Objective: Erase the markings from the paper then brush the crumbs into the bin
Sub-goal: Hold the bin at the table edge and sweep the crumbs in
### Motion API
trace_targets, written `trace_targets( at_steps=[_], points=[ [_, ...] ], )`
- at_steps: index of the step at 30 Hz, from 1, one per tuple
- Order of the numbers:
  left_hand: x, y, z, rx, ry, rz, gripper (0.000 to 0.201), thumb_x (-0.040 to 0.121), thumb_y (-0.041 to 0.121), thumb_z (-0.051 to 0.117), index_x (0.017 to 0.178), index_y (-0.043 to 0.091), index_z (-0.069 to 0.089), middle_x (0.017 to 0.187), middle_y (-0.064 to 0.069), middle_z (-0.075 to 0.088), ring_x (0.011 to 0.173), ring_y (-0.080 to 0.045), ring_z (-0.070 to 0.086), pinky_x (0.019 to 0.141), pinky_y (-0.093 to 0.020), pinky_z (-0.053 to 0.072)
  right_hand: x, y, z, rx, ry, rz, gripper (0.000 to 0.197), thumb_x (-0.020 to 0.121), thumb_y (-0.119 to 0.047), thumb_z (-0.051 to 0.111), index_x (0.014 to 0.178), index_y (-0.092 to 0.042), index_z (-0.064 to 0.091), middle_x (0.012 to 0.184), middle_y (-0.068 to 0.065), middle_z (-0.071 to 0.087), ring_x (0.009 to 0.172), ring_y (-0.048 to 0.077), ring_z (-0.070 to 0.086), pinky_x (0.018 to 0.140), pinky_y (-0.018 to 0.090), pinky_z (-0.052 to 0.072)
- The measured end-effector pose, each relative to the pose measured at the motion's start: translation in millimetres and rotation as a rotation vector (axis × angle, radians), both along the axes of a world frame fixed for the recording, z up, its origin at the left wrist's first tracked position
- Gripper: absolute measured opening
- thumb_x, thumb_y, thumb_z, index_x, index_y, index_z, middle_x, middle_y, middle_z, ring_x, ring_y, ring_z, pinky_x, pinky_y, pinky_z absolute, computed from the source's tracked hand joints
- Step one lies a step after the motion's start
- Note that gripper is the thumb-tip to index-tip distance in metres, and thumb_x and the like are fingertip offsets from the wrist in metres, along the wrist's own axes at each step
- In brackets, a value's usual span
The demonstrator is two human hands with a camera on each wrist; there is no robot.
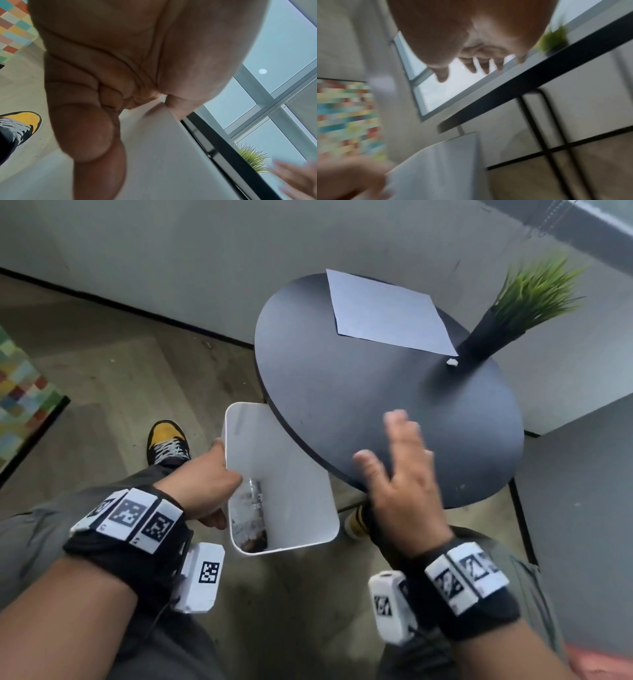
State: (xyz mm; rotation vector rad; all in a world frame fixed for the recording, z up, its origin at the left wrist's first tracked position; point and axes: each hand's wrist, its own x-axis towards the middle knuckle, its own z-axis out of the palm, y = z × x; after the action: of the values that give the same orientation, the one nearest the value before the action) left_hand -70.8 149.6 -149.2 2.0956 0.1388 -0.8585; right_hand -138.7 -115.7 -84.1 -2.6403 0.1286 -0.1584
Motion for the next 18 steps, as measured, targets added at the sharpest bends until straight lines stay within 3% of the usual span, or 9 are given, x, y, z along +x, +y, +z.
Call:
trace_targets(
  at_steps=[2,3,7,10,11,13,15,16,18],
  points=[
    [0,1,3,-0.004,-0.008,0.005,0.048,0.09,0.012,0.041,0.136,0.025,0.031,0.085,-0.024,0.071,0.054,-0.037,0.071,0.043,-0.037,0.055,13,-21,1,-0.147,0.269,-0.295,0.075,0.092,-0.067,0.025,0.154,-0.025,0.013,0.164,0.0,0.002,0.15,0.02,-0.004,0.118,0.056,0.003],
    [0,1,4,-0.01,-0.015,0.007,0.048,0.09,0.011,0.04,0.136,0.024,0.032,0.085,-0.025,0.071,0.054,-0.037,0.071,0.044,-0.038,0.056,17,-17,0,-0.217,0.361,-0.321,0.078,0.091,-0.07,0.02,0.154,-0.025,0.011,0.164,0.001,-0.001,0.15,0.024,-0.006,0.117,0.06,0.002],
    [3,-3,2,-0.04,-0.019,0.002,0.045,0.089,0.014,0.043,0.132,0.022,0.034,0.082,-0.027,0.069,0.052,-0.039,0.07,0.046,-0.041,0.057,15,63,-7,-0.299,0.337,0.129,0.086,0.085,-0.077,0.006,0.154,-0.026,0.0,0.162,-0.003,-0.014,0.148,0.024,-0.02,0.115,0.06,-0.01],
    [5,-2,-2,-0.113,-0.005,0.024,0.045,0.085,0.021,0.051,0.129,0.021,0.041,0.083,-0.027,0.07,0.054,-0.043,0.069,0.047,-0.048,0.057,13,91,-1,-0.128,0.179,0.44,0.082,0.087,-0.073,0.02,0.154,-0.026,0.016,0.163,-0.004,0.008,0.15,0.014,-0.002,0.12,0.053,0.002],
    [6,0,-2,-0.111,0.002,0.029,0.044,0.086,0.019,0.05,0.129,0.021,0.04,0.082,-0.027,0.07,0.055,-0.043,0.07,0.046,-0.047,0.057,19,83,1,-0.011,0.095,0.415,0.075,0.091,-0.067,0.032,0.152,-0.026,0.022,0.161,-0.005,0.018,0.15,0.011,0.007,0.12,0.05,0.007],
    [6,2,0,-0.066,0.006,0.03,0.044,0.087,0.01,0.041,0.13,0.019,0.037,0.077,-0.028,0.07,0.053,-0.04,0.07,0.043,-0.037,0.054,38,55,0,0.093,-0.015,0.138,0.068,0.093,-0.056,0.045,0.151,-0.026,0.026,0.16,-0.004,0.022,0.148,0.013,0.012,0.119,0.052,0.01],
    [6,3,2,-0.043,-0.002,0.022,0.045,0.087,0.007,0.037,0.131,0.017,0.035,0.074,-0.028,0.07,0.052,-0.038,0.07,0.042,-0.033,0.052,56,36,0,-0.036,0.191,-0.168,0.071,0.094,-0.061,0.037,0.153,-0.028,0.017,0.163,-0.001,0.007,0.15,0.021,0.0,0.117,0.059,0.003],
    [6,2,3,-0.042,-0.008,0.02,0.045,0.087,0.007,0.037,0.131,0.018,0.034,0.076,-0.028,0.07,0.052,-0.038,0.07,0.043,-0.033,0.052,61,38,-1,-0.126,0.308,-0.208,0.074,0.093,-0.066,0.03,0.154,-0.029,0.013,0.164,0.0,0.0,0.15,0.025,-0.006,0.116,0.062,-0.001],
    [6,0,2,-0.048,-0.018,0.021,0.044,0.088,0.01,0.039,0.131,0.02,0.034,0.08,-0.026,0.07,0.052,-0.038,0.07,0.044,-0.036,0.054,58,61,-5,-0.273,0.355,-0.027,0.075,0.09,-0.072,0.021,0.153,-0.033,0.008,0.163,-0.001,-0.008,0.148,0.028,-0.014,0.112,0.066,-0.007]
  ],
)
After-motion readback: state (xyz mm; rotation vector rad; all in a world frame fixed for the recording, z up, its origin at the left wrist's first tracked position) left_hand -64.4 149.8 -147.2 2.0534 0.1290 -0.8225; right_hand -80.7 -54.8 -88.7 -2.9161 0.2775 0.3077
